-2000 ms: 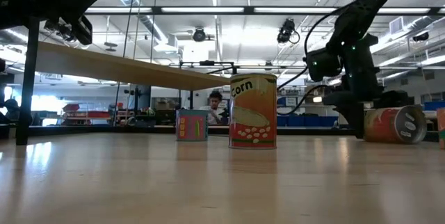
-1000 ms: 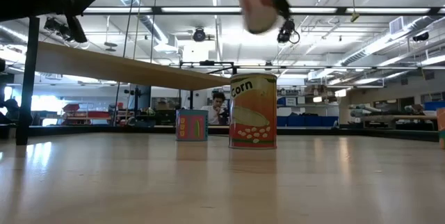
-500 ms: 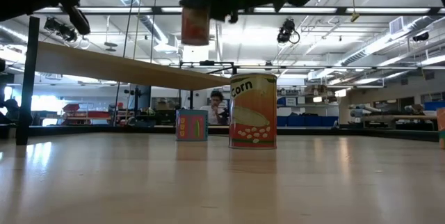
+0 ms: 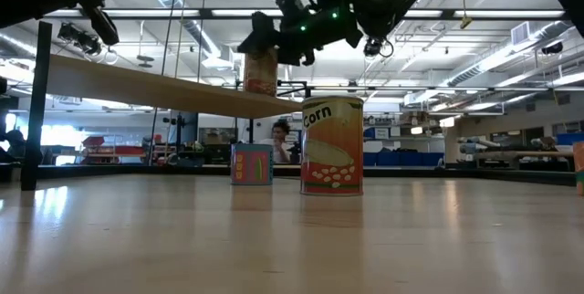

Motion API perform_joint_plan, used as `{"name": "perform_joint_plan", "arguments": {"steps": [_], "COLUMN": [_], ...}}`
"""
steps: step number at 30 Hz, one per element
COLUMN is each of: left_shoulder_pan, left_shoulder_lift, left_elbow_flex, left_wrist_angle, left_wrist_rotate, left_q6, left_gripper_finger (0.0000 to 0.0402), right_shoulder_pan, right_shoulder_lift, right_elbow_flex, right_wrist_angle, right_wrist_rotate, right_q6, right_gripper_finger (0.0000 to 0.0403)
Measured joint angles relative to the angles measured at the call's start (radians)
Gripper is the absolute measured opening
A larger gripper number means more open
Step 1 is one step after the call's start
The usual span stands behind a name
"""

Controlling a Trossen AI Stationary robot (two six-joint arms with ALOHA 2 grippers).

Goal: Pick and place cans onto a shelf
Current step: Put the right large canned corn on the shelf

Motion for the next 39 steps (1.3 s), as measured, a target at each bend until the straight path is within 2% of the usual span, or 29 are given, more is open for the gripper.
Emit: {"name": "perform_joint_plan", "arguments": {"steps": [6, 12, 15, 18, 22, 25, 28, 33, 39], "left_shoulder_pan": [0.000, 0.000, 0.000, 0.000, 0.000, 0.000, 0.000, 0.000, 0.000], "left_shoulder_lift": [0.000, 0.000, 0.000, 0.000, 0.000, 0.000, 0.000, 0.000, 0.000], "left_elbow_flex": [0.000, 0.000, 0.000, 0.000, 0.000, 0.000, 0.000, 0.000, 0.000], "left_wrist_angle": [0.000, 0.000, 0.000, 0.000, -0.001, 0.000, -0.001, -0.001, -0.001], "left_wrist_rotate": [0.000, -0.020, -0.027, -0.027, -0.028, -0.028, -0.035, -0.038, -0.038], "left_q6": [0.001, 0.002, 0.002, 0.005, 0.013, 0.013, 0.013, 0.012, 0.006], "left_gripper_finger": [0.0025, 0.0025, 0.0025, 0.0025, 0.0025, 0.0025, 0.0025, 0.0025, 0.0025], "right_shoulder_pan": [-0.012, -0.008, 0.001, 0.009, 0.023, 0.038, 0.047, 0.050, 0.024], "right_shoulder_lift": [-0.014, -0.093, -0.158, -0.220, -0.274, -0.290, -0.268, -0.201, -0.177], "right_elbow_flex": [-0.001, -0.001, -0.001, -0.001, -0.001, -0.001, -0.001, -0.001, -0.002], "right_wrist_angle": [0.002, -0.002, -0.077, -0.262, -0.532, -0.642, -0.641, -0.547, -0.525], "right_wrist_rotate": [-0.017, -0.045, -0.077, -0.108, -0.151, -0.160, -0.169, -0.190, -0.132], "right_q6": [0.033, 0.055, 0.086, 0.088, 0.118, 0.208, 0.302, 0.285, 0.193], "right_gripper_finger": [0.0387, 0.0386, 0.0386, 0.0379, 0.0347, 0.0309, 0.0265, 0.0201, 0.0172]}}
